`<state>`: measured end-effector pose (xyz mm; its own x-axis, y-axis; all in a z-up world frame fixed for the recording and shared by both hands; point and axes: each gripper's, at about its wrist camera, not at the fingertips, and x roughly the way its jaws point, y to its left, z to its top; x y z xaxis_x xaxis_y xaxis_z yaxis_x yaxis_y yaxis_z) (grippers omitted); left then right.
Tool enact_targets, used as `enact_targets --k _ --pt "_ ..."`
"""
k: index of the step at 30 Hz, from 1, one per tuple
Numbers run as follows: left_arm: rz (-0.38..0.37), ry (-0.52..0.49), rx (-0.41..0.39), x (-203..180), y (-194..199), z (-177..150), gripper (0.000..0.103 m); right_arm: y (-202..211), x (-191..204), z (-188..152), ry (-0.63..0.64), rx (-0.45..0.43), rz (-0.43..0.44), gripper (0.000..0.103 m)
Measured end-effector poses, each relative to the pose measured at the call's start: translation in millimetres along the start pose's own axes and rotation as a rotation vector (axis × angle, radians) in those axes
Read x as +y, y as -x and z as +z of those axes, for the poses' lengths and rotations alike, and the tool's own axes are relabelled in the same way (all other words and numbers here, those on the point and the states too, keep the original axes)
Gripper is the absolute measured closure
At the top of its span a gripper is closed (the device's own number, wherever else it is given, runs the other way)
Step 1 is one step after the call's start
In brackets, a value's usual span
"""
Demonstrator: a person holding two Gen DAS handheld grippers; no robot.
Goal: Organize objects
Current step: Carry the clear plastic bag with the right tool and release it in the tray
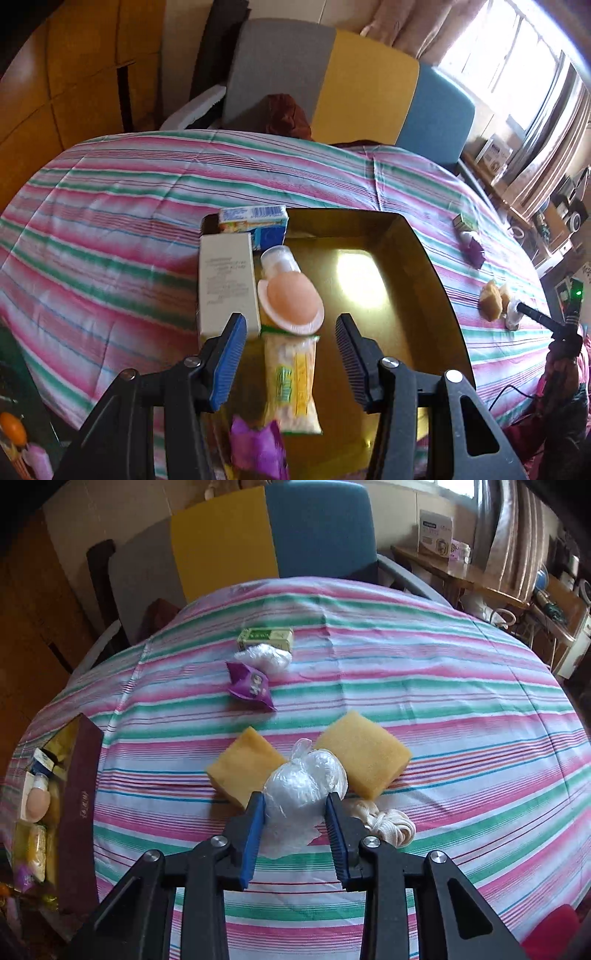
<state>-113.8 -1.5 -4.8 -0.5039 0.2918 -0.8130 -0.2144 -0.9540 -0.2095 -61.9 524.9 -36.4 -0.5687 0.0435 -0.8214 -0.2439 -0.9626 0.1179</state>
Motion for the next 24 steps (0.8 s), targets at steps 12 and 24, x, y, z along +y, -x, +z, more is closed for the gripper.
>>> enact_targets --k 12,24 --pt "-0.040 0.118 -0.046 38.4 18.1 -33.4 0.052 83.0 217.4 -32.3 0.497 -0.047 0.402 0.069" --pt "-0.033 0.147 -0.069 61.9 27.0 -55.7 0.052 -0.5 352.5 -108.0 0.733 0.258 0.492 0.069"
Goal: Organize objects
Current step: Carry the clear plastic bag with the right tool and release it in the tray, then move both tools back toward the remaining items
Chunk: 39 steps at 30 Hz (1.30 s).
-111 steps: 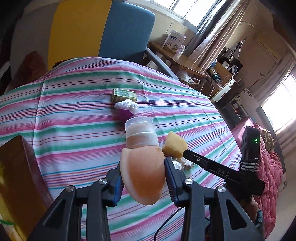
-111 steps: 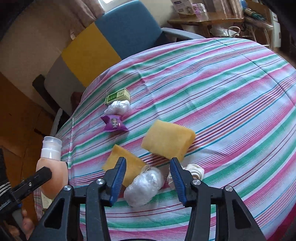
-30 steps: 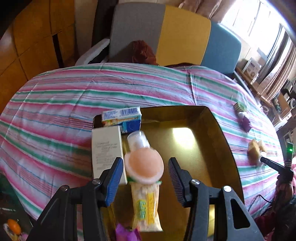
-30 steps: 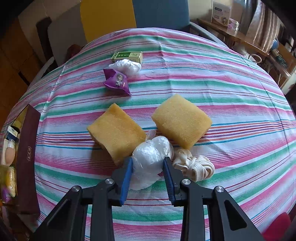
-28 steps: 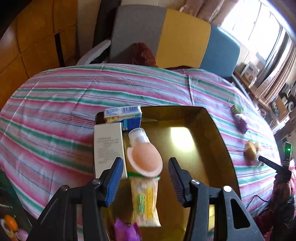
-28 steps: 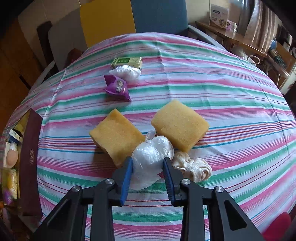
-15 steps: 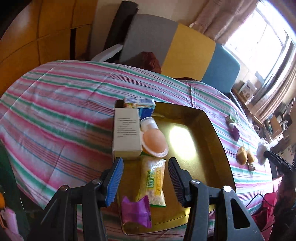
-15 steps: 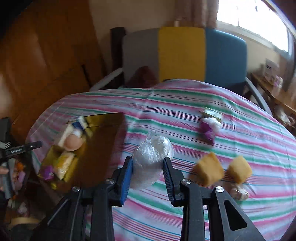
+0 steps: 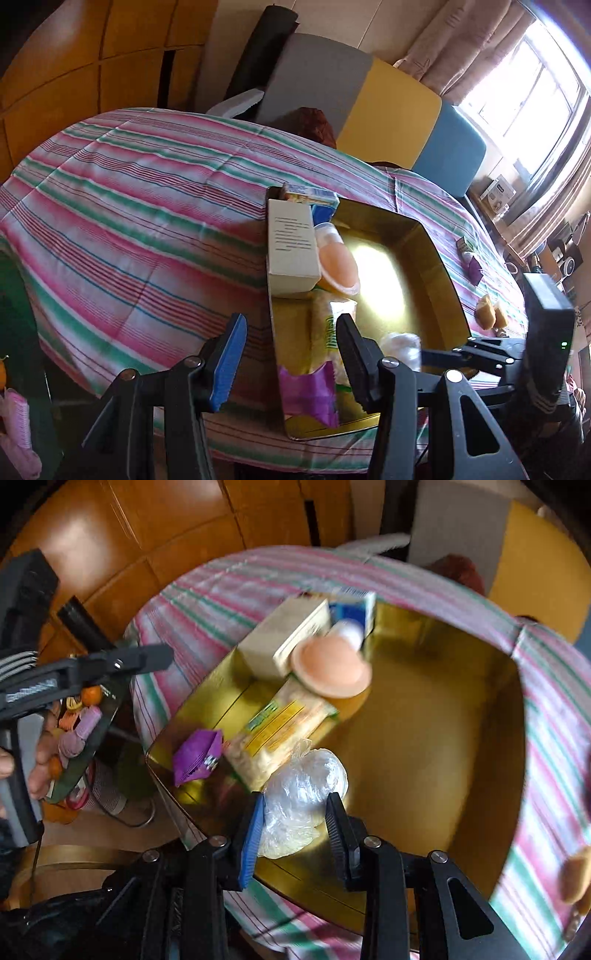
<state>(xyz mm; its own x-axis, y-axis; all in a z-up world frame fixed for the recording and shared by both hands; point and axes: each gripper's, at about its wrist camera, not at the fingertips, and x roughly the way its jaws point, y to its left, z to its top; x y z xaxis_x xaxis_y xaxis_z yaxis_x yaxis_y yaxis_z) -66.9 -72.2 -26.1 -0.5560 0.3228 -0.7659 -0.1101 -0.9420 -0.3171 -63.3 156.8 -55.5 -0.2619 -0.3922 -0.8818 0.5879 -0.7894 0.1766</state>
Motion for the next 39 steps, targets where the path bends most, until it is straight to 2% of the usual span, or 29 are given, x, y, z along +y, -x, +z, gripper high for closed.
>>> enact_targets --k 10,12,14,16,18,26,39 --pt "-0.008 -0.004 0.015 1.3 -3.5 -7.6 0.052 -26.2 5.6 -2.3 -0.008 0.040 0.038 0.061" --pt "-0.001 -0.016 0.010 -1.2 -1.7 -7.8 0.052 -22.7 3.4 -3.2 -0.014 0.024 0.039 0.054" --pt "0.008 -0.031 -0.001 -5.0 0.8 -7.5 0.052 -13.1 -0.3 -5.7 -0.026 0.003 0.047 0.040" --pt "0.012 -0.043 -0.006 -9.4 2.7 -6.6 0.052 -1.2 -5.3 -9.0 -0.042 -0.031 0.053 0.035" --pt "0.020 -0.061 -0.013 -15.4 5.0 -4.9 0.052 11.0 -11.7 -11.6 -0.061 -0.063 0.051 0.034" --pt "0.057 -0.199 -0.057 -57.2 14.8 2.7 0.052 67.5 -47.6 -23.2 -0.158 -0.181 -0.044 0.033" --pt "0.022 -0.442 -0.021 -158.2 -5.1 2.5 0.052 149.3 -173.0 -89.7 -0.451 -0.292 -0.261 0.029"
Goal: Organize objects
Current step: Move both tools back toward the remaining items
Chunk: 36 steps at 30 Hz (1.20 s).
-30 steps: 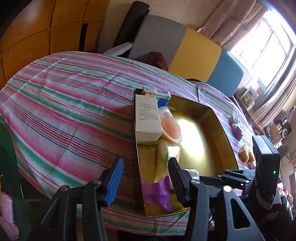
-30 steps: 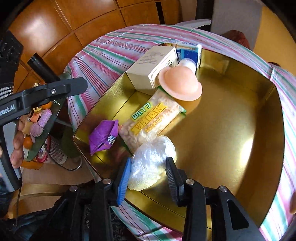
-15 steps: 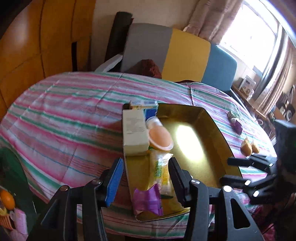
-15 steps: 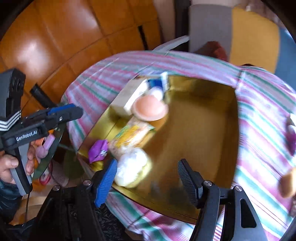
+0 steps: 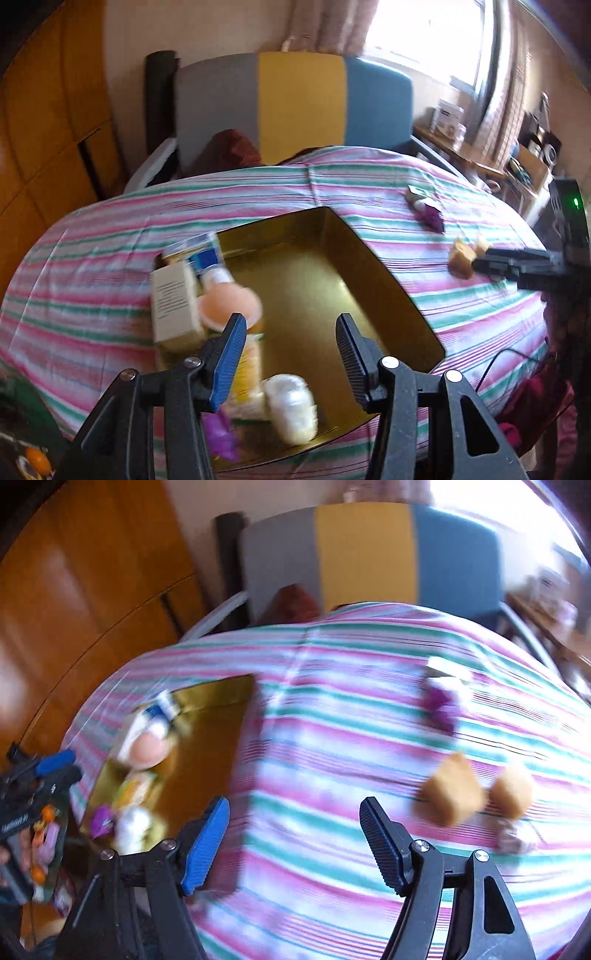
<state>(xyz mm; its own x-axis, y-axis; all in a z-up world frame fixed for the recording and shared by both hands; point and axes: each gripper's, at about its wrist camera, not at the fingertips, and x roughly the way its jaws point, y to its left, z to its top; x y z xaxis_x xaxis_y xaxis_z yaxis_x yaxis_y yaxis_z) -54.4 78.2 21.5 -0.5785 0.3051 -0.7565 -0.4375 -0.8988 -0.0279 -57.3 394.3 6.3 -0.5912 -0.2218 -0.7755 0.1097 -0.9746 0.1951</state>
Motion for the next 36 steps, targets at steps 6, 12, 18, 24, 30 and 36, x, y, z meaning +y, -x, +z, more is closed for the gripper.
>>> enact_targets --k 6,12,18,24,30,36 --pt "-0.034 -0.084 0.028 -41.1 -15.8 14.5 0.052 19.0 -75.3 6.3 -0.118 -0.065 -0.137 0.027" --pt "-0.102 -0.095 0.101 -76.3 -39.9 35.7 0.052 33.2 -166.7 -2.9 -0.332 -0.153 -0.317 0.027" --pt "-0.190 -0.121 0.150 -118.9 -69.6 60.2 0.052 44.4 -222.1 -26.4 -0.592 -0.207 -0.330 0.027" --pt "-0.284 -0.069 0.233 -157.0 -116.1 86.9 0.052 45.7 -221.1 -28.6 -0.604 -0.202 -0.301 0.027" --pt "-0.340 -0.031 0.274 -196.6 -168.5 113.0 0.052 43.8 -220.5 -32.6 -0.627 -0.201 -0.258 0.025" --pt "-0.351 -0.014 0.288 -231.1 -218.1 139.8 0.052 42.6 -221.3 -33.5 -0.640 -0.194 -0.219 0.023"
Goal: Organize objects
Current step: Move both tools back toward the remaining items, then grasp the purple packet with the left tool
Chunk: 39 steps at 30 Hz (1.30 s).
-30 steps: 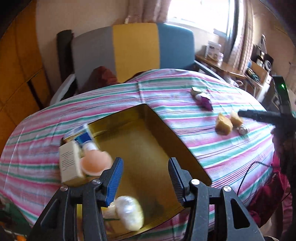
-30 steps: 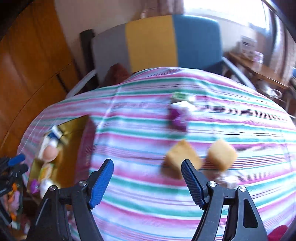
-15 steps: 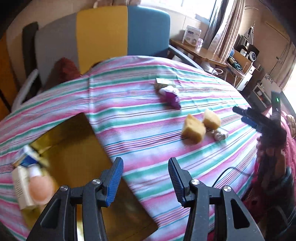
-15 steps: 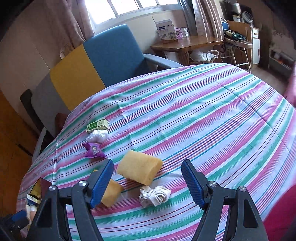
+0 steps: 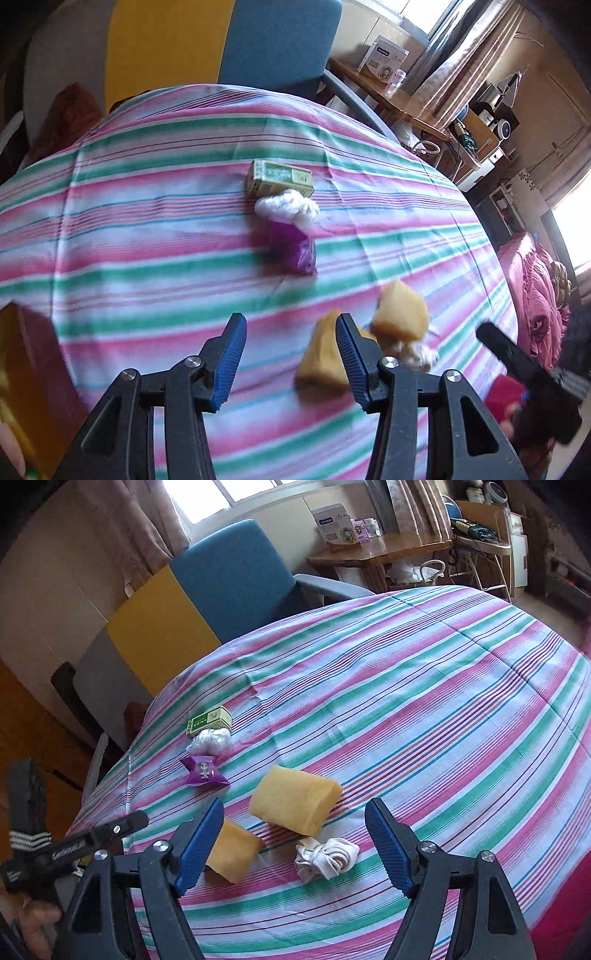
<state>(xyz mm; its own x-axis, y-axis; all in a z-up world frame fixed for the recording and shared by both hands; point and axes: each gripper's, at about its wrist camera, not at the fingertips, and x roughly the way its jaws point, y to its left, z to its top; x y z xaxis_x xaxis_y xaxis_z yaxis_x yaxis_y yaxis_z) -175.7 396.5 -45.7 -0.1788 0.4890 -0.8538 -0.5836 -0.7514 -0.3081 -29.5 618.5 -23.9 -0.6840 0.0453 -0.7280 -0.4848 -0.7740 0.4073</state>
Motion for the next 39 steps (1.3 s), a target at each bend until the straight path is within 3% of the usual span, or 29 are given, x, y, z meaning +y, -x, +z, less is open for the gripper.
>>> enact_targets --k 8,13,16,20,26,39 --pt "0.012 0.077 0.066 0.9 -69.2 45.2 0.051 -4.8 4.4 -1.9 0.009 0.032 0.047 0.022" --pt "0.016 0.103 0.094 3.9 -98.3 52.1 0.052 -7.8 5.7 -2.5 0.012 0.049 0.068 0.021" --pt "0.029 0.058 0.065 -0.1 -97.6 48.7 0.060 -7.5 4.9 -2.2 0.013 0.043 0.061 0.021" --pt "0.061 -0.001 0.041 -1.6 -84.3 36.7 0.061 -2.3 -7.2 1.5 -0.040 0.009 0.035 0.021" --pt "0.046 -0.030 0.015 4.4 -36.6 11.3 0.061 -2.2 -28.4 6.7 -0.142 0.003 0.013 0.021" --pt "-0.015 -0.073 -0.029 6.0 60.0 -57.7 0.061 -30.0 -14.2 -3.1 -0.031 0.128 -0.049 0.022"
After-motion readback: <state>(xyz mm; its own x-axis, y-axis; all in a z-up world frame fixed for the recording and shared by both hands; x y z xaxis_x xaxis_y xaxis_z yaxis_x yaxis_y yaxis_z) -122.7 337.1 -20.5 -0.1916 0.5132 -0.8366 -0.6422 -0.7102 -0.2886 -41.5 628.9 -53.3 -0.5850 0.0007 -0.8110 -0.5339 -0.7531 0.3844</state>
